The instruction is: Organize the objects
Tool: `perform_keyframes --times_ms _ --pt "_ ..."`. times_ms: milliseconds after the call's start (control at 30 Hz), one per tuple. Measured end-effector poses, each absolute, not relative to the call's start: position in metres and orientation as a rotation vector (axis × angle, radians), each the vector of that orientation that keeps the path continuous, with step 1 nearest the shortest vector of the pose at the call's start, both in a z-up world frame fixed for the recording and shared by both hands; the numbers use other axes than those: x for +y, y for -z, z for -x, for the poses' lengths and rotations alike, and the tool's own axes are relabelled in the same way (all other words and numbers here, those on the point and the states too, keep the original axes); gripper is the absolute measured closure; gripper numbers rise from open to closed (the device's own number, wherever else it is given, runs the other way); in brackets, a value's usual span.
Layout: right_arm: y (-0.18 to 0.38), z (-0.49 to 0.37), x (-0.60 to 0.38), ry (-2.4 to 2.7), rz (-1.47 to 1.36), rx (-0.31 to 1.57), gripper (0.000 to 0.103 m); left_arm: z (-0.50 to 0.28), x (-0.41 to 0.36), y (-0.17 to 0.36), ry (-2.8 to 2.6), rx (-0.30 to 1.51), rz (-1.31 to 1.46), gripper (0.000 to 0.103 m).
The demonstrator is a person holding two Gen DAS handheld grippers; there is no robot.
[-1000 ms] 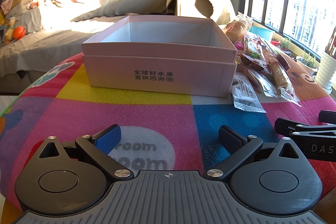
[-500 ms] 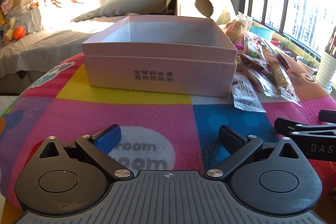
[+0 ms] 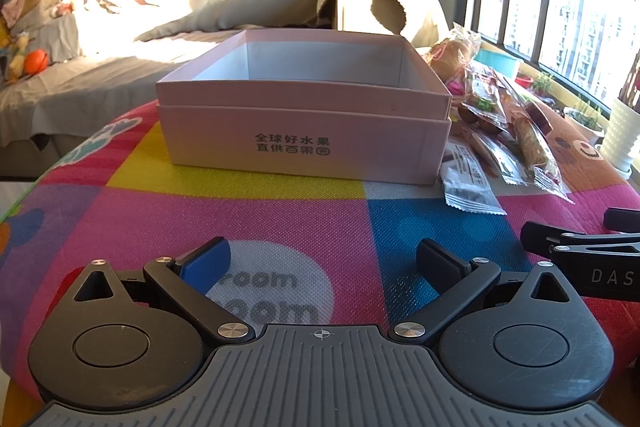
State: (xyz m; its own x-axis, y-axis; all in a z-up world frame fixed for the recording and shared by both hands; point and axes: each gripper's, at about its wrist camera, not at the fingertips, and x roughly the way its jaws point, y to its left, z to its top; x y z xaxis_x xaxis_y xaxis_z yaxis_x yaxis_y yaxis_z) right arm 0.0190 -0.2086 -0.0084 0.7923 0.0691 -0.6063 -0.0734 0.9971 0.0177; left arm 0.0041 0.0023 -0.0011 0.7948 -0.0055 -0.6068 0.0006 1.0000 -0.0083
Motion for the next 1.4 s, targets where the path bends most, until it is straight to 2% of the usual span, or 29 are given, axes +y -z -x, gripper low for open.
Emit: perform_keyframes --times_ms 267,533,700,867,1067,1200,1233,1300,1367,1400 --pt "0.005 -0.022 -0.209 -0.101 0.025 0.698 0.000 -0.001 0.004 -0.002 0.026 0.664 -0.008 0.001" --pt "0.001 -0.028 -0.210 -0.133 0.046 0.761 0.000 -0.011 0.029 -0.021 0.138 0.759 0.029 0.001" --pt "-0.004 -0.037 -0.209 -0.115 0.033 0.835 0.000 -0.019 0.065 -0.060 0.115 0.657 0.061 0.001" --pt "-0.005 -0.040 -0.210 -0.122 0.040 0.875 0.000 -0.066 0.096 -0.088 0.032 0.603 0.038 0.001" --pt "-0.015 -0.055 -0.211 -0.147 0.037 0.970 0.000 -0.125 0.121 -0.077 -0.004 0.682 0.082 0.001" --pt "-0.041 -0.051 -0.201 -0.137 0.069 0.854 0.000 -0.141 0.126 -0.060 0.009 0.729 0.105 0.002" --pt "-0.047 -0.052 -0.196 -0.139 0.086 0.831 0.000 -0.142 0.126 -0.057 0.013 0.735 0.107 0.004" --pt "-0.054 -0.059 -0.187 -0.131 0.126 0.820 0.000 -0.145 0.122 -0.051 0.024 0.749 0.105 0.018" --pt "-0.056 -0.069 -0.179 -0.088 0.163 0.816 0.000 -0.151 0.119 -0.046 0.028 0.767 0.107 0.046" --pt "-0.057 -0.076 -0.174 -0.077 0.181 0.810 0.001 -0.152 0.118 -0.044 0.029 0.774 0.105 0.048"
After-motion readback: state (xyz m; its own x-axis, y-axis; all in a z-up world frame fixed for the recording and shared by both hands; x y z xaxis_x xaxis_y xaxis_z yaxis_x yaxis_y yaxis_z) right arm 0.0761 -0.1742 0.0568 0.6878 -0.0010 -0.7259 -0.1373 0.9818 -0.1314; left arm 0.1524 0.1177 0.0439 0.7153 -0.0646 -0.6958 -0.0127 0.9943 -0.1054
